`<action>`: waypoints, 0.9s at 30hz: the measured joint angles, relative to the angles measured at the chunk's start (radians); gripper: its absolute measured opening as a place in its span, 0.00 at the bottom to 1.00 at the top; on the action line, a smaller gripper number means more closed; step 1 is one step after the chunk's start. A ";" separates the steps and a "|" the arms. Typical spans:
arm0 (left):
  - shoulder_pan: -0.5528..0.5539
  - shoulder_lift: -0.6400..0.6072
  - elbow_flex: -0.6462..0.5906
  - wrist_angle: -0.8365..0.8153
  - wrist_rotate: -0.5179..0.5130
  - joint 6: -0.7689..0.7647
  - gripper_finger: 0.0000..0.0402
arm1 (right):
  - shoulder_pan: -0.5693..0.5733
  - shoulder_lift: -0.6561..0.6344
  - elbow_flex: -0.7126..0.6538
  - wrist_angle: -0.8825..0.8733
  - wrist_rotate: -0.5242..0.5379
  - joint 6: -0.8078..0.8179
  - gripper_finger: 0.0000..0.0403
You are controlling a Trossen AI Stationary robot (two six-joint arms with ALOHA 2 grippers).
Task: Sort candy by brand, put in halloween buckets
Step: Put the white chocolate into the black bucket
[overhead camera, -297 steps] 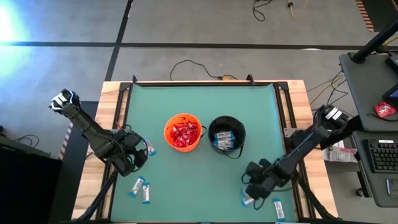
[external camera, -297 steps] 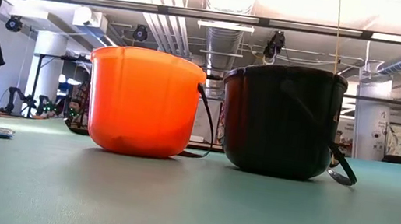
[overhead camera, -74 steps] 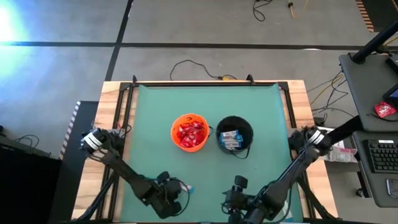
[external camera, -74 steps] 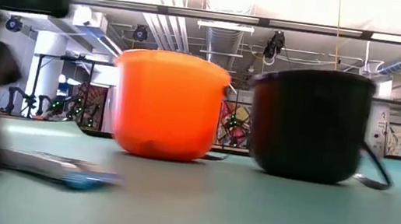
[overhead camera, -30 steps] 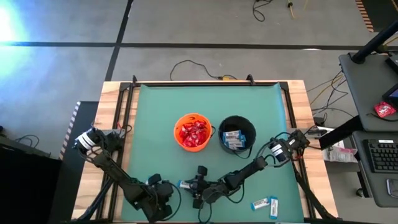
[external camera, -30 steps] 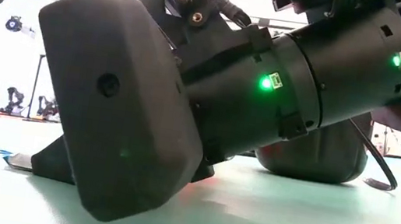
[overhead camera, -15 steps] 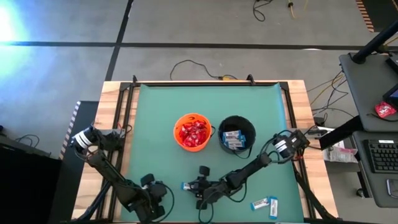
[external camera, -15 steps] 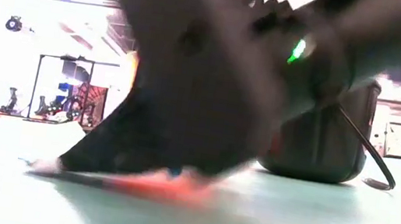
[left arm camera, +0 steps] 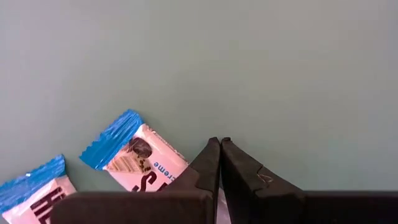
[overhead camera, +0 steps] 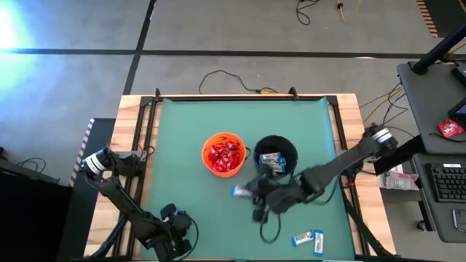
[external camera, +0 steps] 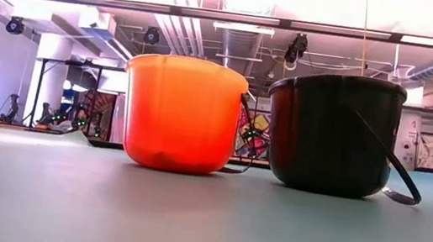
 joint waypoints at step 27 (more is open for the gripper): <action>-0.062 -0.190 -0.024 -0.139 -0.136 -0.269 0.00 | -0.332 -0.200 -0.203 -0.508 -0.220 0.253 0.25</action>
